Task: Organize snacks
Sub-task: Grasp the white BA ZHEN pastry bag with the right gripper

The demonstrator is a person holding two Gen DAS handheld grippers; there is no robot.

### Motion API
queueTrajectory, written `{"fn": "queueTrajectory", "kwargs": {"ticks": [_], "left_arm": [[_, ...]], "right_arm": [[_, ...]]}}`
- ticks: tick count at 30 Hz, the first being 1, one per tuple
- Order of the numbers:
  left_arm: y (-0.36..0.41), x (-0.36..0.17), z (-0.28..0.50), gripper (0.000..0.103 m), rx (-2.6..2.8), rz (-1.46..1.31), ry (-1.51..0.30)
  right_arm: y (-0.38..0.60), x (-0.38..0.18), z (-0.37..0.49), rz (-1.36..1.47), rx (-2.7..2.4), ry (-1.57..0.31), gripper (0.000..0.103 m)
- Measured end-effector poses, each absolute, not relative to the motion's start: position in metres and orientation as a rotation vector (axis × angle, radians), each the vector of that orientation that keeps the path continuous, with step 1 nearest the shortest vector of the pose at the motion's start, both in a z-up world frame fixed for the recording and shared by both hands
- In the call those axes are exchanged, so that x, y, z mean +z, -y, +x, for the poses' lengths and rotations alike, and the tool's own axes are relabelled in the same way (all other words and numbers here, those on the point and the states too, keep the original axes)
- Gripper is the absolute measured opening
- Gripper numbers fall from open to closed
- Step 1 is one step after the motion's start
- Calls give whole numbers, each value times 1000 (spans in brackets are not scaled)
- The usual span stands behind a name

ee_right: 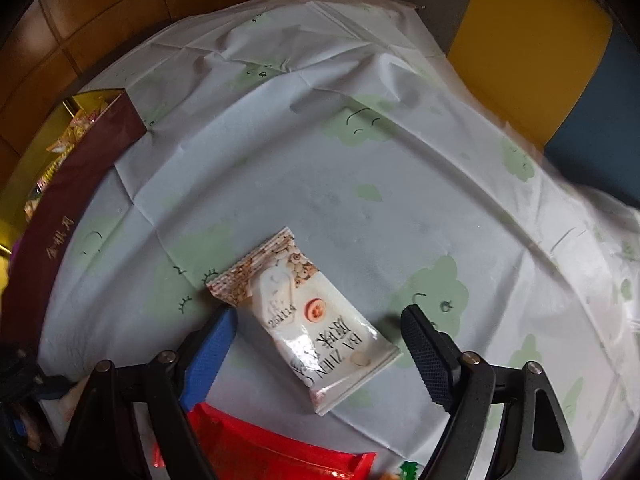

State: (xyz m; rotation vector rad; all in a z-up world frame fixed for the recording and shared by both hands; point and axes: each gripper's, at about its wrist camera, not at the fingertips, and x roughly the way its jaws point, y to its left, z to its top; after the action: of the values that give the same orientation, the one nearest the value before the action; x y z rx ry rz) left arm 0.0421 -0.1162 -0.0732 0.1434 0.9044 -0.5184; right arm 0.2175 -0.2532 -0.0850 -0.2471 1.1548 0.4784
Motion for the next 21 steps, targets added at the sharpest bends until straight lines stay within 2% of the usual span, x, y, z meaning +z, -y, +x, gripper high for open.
{"fn": "queueTrajectory", "kwargs": {"ticks": [1,6,11,16,21], "left_arm": [[116,-73,42,37,-518,142,-904],[117,-74,43,37,-513,135,-902],[116,-74,42,37,-512,129,-900],[114,-74,41,37,-511,120,-897],[114,-73,39,37,-504,117,-893]], "right_arm": [[252,-82,216,-232,489,-1144,40],[250,-80,207,-177,465,-1153,40],[253,-54,183,-109,424,-1093,40],[257,-30,140,-63,450,-1074,40],[268,-36,88,-49,442,-1120,40]]}}
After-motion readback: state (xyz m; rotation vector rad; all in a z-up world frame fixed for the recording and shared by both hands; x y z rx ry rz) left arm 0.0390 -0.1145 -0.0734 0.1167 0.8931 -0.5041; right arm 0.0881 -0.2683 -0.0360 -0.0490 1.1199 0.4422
